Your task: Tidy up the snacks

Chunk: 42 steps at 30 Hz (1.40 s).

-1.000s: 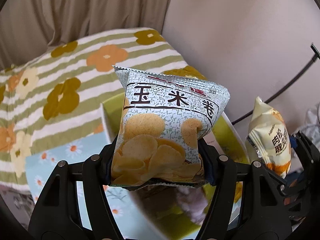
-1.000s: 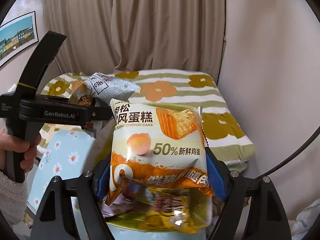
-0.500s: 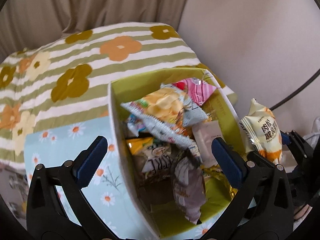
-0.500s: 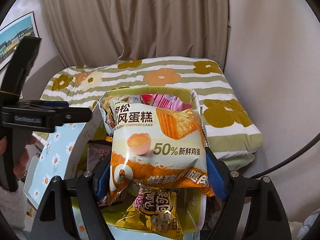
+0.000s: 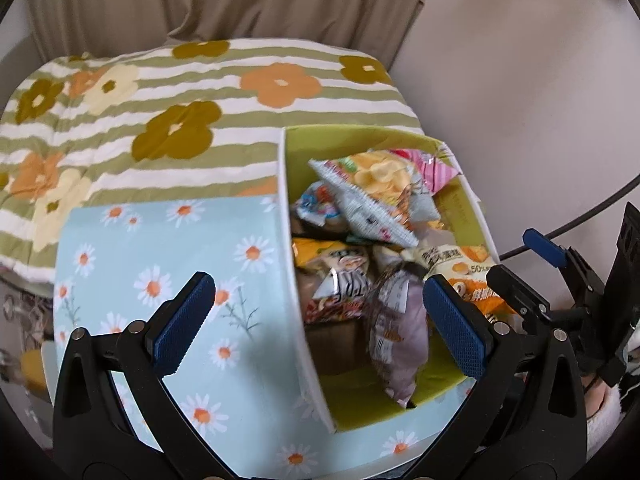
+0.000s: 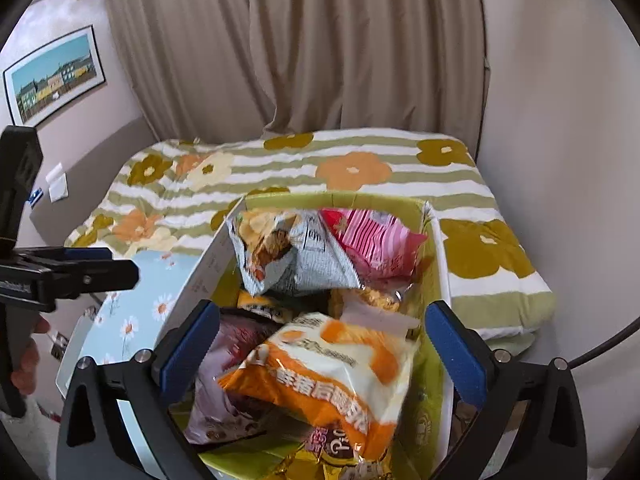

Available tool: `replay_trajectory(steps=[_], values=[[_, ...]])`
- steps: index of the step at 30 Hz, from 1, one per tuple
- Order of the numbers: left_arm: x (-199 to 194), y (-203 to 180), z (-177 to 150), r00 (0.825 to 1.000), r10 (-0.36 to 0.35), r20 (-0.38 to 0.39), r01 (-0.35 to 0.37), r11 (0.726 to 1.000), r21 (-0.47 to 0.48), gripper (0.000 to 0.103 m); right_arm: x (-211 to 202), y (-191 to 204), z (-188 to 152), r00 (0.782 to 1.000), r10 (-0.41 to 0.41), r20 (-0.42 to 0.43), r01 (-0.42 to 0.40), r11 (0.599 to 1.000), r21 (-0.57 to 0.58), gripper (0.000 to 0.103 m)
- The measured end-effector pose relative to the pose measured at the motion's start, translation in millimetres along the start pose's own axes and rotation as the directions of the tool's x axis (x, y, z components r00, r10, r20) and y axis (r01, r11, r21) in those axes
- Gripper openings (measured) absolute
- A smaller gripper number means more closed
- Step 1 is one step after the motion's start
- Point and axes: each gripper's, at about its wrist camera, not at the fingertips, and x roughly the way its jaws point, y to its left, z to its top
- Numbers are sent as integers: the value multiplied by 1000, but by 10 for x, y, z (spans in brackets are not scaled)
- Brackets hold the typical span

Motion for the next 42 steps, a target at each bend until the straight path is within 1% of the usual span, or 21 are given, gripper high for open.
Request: replay_trajectory(steps=[3, 8, 14, 18, 21, 24, 26, 29, 32, 34, 38, 42], values=[[-59, 45, -88, 1000, 15, 6, -15, 1000, -12, 103, -18, 6, -35, 1000, -25, -19, 25, 1000, 7, 102], [-265, 82, -242, 999, 22, 43, -22, 1000, -17, 103, -221, 74, -46, 999, -34, 9, 34, 999, 29, 102], [-739, 69, -431, 991, 26, 128, -28, 1000, 11, 103, -664, 309, -16, 995, -60, 75, 58, 998, 28, 102], [-1154, 111, -662, 981, 36, 190, -39, 999, 10, 103, -1038, 536, -29, 990, -64, 125, 60, 997, 41, 102], [-1497, 165, -901, 965, 65, 252, -68, 998, 6, 103, -1332, 761, -76, 980, -93, 174, 87, 995, 40, 102], [-1805, 225, -1130, 949, 86, 302, -91, 996, 1, 103, -1602, 970, -191, 975, -108, 196, 101, 994, 42, 102], [-2045, 264, -1329, 930, 111, 352, -119, 993, 1, 103, -1780, 1101, -309, 968, -117, 222, 110, 993, 44, 102], [-2266, 278, -1550, 902, 146, 405, -164, 986, 9, 103, -1963, 1269, -459, 959, -134, 248, 128, 991, 39, 102], [-2454, 314, -1767, 882, 152, 447, -180, 984, 20, 103, -2081, 1427, -614, 951, -159, 265, 156, 987, 32, 102], [-2537, 339, -1854, 873, 149, 465, -178, 984, 20, 103, -2130, 1531, -713, 944, -181, 277, 181, 983, 25, 102], [-2683, 412, -2025, 856, 140, 498, -170, 985, 15, 103, -2197, 1658, -864, 937, -190, 292, 189, 981, 33, 102], [-2772, 457, -2137, 846, 143, 514, -178, 984, 19, 103, -2246, 1714, -917, 930, -206, 306, 203, 978, 42, 102]])
